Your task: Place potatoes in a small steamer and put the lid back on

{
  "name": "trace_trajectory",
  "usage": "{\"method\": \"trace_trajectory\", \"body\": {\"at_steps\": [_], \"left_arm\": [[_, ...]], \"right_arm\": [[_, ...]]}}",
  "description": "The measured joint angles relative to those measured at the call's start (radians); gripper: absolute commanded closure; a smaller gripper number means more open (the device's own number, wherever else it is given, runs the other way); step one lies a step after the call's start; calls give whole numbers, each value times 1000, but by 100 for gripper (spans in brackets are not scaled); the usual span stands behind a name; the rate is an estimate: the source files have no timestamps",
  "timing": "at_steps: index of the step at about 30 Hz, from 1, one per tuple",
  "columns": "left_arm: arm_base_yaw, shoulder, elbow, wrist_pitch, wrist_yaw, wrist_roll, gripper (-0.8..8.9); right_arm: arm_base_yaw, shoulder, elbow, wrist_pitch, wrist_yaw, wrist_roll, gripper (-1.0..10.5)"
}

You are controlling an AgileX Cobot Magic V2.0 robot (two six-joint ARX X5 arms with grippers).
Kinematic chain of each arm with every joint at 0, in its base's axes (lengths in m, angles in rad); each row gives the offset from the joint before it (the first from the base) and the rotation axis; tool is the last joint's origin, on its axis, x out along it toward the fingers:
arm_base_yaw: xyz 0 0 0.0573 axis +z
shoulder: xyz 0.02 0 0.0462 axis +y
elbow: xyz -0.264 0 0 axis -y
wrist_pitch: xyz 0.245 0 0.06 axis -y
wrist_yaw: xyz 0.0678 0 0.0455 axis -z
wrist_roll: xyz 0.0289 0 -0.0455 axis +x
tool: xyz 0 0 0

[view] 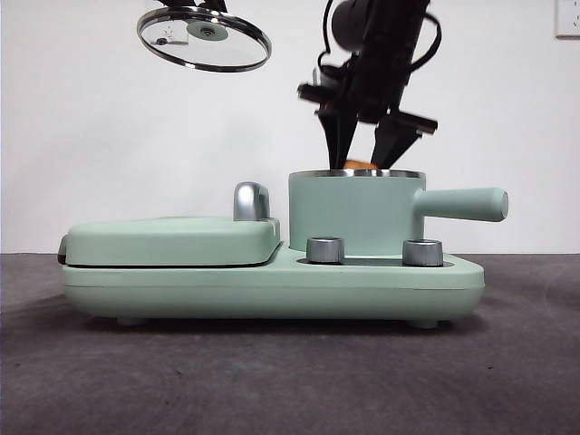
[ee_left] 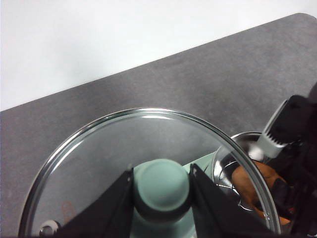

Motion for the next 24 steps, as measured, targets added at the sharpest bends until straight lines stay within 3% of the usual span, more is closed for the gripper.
{"method": "trace_trajectory", "body": {"at_steps": [4,9,13,16,19,22,24], "left_arm": [[0,0,0,-1,0,0,796],[0,0,0,-3,0,0,796],[0,0,0,-3,0,0,796],[0,0,0,-4,0,0,796],[-2,0,0,-5,0,0,796],[-7,0,0,-16,0,0,796],[-20,0,0,-23,0,0,796]], "right_arm": [[-2,13,0,-10,0,0,746],[-3,13,1,-30,0,-18,520],[-9,20,150,-56,-2,-20,520],[-15,-61,212,-56,-73,-24,521],[-15,-212,102,-56,-77,-27,521],[-8,-445,-146,-56,-70,-45,522],[12,-621,-339,-57,-18,-53,522]]}}
